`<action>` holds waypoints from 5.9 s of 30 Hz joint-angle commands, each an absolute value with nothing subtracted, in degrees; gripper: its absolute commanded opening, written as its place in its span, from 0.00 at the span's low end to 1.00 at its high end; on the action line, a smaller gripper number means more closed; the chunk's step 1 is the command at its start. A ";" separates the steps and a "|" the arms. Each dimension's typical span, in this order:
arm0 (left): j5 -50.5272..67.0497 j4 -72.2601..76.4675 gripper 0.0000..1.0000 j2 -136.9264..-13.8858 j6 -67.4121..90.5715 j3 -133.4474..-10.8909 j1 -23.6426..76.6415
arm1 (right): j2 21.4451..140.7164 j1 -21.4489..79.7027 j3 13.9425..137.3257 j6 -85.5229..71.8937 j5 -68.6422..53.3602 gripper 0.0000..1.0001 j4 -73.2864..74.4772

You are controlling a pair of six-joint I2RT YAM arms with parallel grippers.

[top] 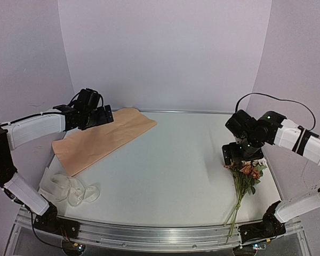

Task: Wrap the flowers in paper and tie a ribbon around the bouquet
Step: Move the folded wrapping paper to the center of the board, then pick up the folded wrapping paper from the center of the board, then pass from the left arm to the right

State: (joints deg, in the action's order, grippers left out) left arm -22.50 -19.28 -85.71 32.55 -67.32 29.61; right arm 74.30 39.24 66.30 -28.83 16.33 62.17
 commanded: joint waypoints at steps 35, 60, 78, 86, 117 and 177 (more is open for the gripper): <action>-8.57 -2.28 0.72 -88.22 49.29 -38.97 -6.04 | 81.68 39.12 67.07 -27.60 5.03 0.98 59.15; -6.70 -9.70 0.00 -81.33 52.29 -42.63 16.43 | 81.67 38.85 66.24 -29.30 4.44 0.98 58.87; -15.38 -18.07 0.38 -81.37 69.09 -43.76 39.89 | 85.34 38.85 65.61 -31.71 -1.22 0.98 56.71; -15.01 -23.14 0.57 -74.96 69.02 -38.71 27.46 | 86.85 38.86 66.09 -31.12 -3.60 0.98 55.99; -3.36 1.95 0.10 -75.52 60.26 -26.32 21.09 | 88.52 38.86 65.58 -32.56 -4.33 0.98 54.68; 46.41 -22.39 0.00 -94.09 -3.88 -71.19 49.39 | 114.27 42.13 96.80 -58.86 -30.06 0.86 28.98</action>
